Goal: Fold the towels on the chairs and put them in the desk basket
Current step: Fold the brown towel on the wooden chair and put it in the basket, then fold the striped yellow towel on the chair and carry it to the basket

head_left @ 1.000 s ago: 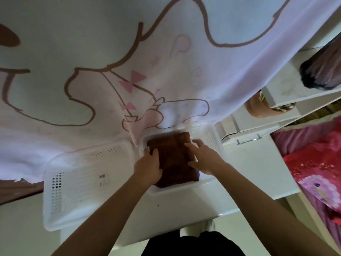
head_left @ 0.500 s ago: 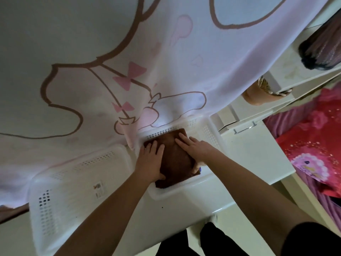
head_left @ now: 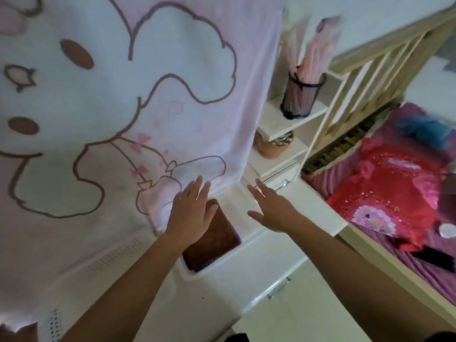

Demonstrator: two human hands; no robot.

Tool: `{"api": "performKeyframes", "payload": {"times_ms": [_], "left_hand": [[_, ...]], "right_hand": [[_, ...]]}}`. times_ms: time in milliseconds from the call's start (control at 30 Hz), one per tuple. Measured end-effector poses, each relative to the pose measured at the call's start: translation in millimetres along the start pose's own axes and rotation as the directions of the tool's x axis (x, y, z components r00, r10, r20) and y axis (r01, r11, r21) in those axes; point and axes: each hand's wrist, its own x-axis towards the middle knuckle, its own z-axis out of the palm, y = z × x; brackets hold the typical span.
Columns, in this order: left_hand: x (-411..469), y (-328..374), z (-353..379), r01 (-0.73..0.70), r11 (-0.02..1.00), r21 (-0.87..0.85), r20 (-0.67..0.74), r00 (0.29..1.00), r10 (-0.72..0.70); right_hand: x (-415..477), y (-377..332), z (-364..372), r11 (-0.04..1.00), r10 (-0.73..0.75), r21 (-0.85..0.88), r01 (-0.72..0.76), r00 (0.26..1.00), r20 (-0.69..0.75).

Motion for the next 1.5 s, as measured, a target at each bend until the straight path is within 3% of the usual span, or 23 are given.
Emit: {"api": "performKeyframes", "payload": {"times_ms": [133,200,300,500,633,800,1100,1200,1267,1500], "left_hand": [[-0.7,93.2,-50.0,-0.114,0.994,0.000,-0.273,0.956,0.109],[-6.7,141.2,-66.0,-0.149,0.988,-0.029,-0.327,0.936,0.132],[-32.1,237.4,-74.2,-0.316,0.947,-0.057,-0.375,0.886,0.273],[-98.8,434.4,-56.4,-0.528,0.846,-0.075,-0.310,0.819,0.484],[-145.9,574.6,-28.5,-0.708,0.704,-0.044,-0.207,0.696,0.687],[-199.6,748.8,12.6,-0.868,0.495,-0.044,-0.124,0.497,0.859],[-331.3,1062.2,93.2,-0.968,0.100,-0.230,-0.033,0.110,0.993],[-395.3,1156.1,102.1,-0.967,-0.055,-0.248,-0.038,-0.047,0.998],[-463.5,1226.8,103.0,-0.951,-0.176,-0.253,-0.006,-0.180,0.984],[-651.0,1369.4,132.4,-0.856,-0.449,-0.256,-0.026,-0.458,0.888]], "right_hand": [[-98.0,42.0,-54.6,0.990,0.144,0.020,-0.143,0.958,-0.249],[-153.0,64.3,-68.4,0.976,0.215,0.041,-0.214,0.920,-0.329],[-271.2,107.8,-75.3,0.923,0.377,0.089,-0.373,0.838,-0.394],[-490.5,180.9,-51.4,0.728,0.661,0.154,-0.668,0.626,-0.413],[-638.6,221.8,-23.5,0.540,0.803,0.236,-0.808,0.412,-0.430],[-794.6,271.0,16.5,0.277,0.914,0.361,-0.890,0.128,-0.385],[-1062.2,349.5,66.2,-0.128,0.946,0.345,-0.930,-0.219,-0.239],[-1156.1,352.2,74.3,-0.302,0.897,0.312,-0.901,-0.379,-0.227],[-1232.2,337.8,85.0,-0.466,0.814,0.353,-0.811,-0.550,-0.188],[-1413.9,297.9,156.5,-0.692,0.610,0.384,-0.611,-0.779,-0.141]]}}
